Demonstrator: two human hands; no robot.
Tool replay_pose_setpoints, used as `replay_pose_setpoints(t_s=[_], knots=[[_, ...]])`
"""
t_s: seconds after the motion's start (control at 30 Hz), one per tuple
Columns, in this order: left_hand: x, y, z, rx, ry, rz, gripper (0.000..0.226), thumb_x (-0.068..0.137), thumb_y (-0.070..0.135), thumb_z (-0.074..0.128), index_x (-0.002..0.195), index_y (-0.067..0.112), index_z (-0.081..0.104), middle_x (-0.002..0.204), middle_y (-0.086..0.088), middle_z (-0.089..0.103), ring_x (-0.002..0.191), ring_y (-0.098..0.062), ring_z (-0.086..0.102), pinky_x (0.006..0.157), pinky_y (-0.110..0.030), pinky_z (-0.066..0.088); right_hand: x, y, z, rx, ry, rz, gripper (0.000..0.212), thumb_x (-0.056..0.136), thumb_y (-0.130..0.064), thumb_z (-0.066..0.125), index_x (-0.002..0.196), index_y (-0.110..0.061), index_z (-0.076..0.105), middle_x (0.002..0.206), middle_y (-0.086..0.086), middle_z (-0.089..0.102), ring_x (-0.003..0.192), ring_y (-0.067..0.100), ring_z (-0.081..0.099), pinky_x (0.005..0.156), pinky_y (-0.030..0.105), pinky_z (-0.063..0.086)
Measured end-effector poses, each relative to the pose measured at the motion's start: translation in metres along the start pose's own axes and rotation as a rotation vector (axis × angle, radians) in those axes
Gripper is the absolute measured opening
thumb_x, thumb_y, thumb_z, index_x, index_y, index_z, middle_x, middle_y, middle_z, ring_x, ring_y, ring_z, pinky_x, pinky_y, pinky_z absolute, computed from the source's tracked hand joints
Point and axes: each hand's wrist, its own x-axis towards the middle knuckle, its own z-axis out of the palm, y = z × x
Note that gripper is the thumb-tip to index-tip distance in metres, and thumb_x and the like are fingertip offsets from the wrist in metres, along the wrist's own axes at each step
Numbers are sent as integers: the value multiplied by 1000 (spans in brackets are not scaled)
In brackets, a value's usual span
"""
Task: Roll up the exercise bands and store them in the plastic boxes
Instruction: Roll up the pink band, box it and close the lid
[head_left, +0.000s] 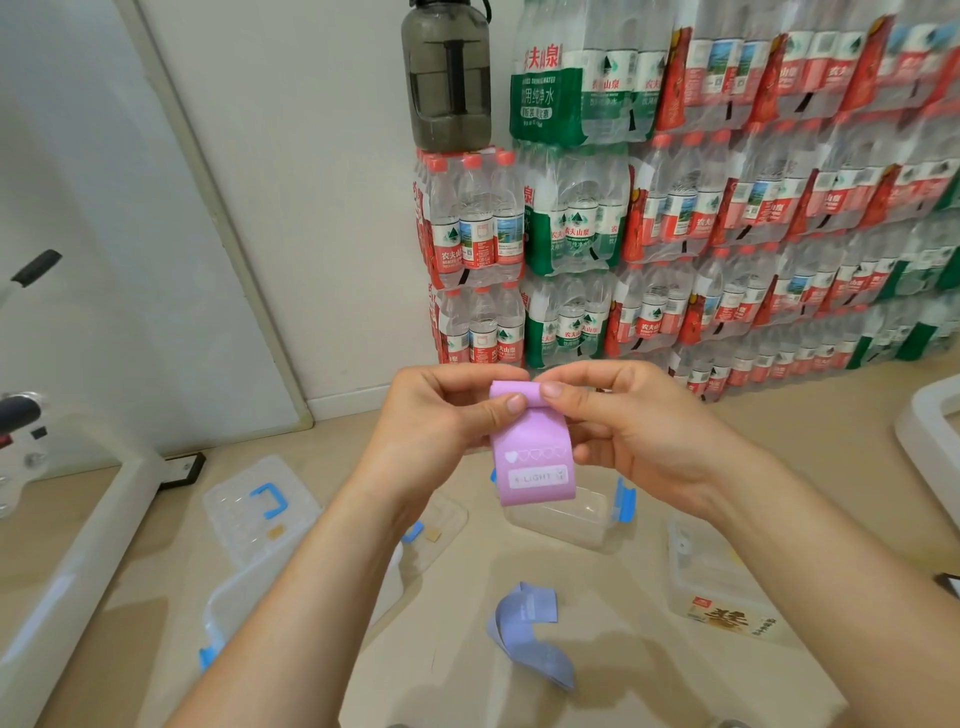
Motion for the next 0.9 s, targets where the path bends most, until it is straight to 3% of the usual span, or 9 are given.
replay_pose_setpoints(t_s=[0.17,0.3,0.4,0.57,0.67,0.8,0.9], knots=[[0,-1,0,0,-40,-20,21,78,-2,68,97,6,72,91,-14,75,83,-26,72,78,-37,59,1,2,-2,-45,37,-25,10,81,-8,70,90,-12,72,75,9,69,58,15,54,44,18,39],[0,0,2,-16,-24,-35,20,78,15,69,94,4,74,92,-16,75,85,-29,71,78,-38,59,1,2,-3,-78,40,-57,13,79,-5,72,88,-14,74,74,10,70,58,14,54,45,20,38],[1,1,4,-3,29,-24,12,78,9,71,88,4,75,86,-15,75,78,-26,70,78,-41,59,1,2,-3,-112,43,-71,14,79,-4,72,89,-15,73,73,8,72,58,11,57,47,21,37],[1,1,9,-32,113,-7,15,75,5,75,90,2,74,86,-16,75,76,-25,71,77,-39,59,2,2,-1,-73,52,-66,10,80,-12,72,89,-17,73,84,16,73,75,24,61,62,31,38],[1,1,11,-18,125,14,17,73,4,77,90,5,75,84,-14,76,76,-22,72,75,-34,59,1,2,-1,-76,85,-72,5,81,-20,71,84,-18,74,79,10,72,75,23,58,57,27,35],[1,0,13,20,110,20,17,72,0,77,87,6,75,82,-10,76,75,-17,71,69,-25,59,1,1,-2,-96,113,-82,5,79,-13,73,83,-17,74,81,10,73,73,21,63,58,27,40],[1,-1,12,22,86,6,16,72,4,77,87,9,73,83,-9,76,77,-18,71,72,-26,58,1,0,-3,-90,121,-96,8,78,-9,74,80,-17,74,88,17,74,80,26,66,71,37,46]])
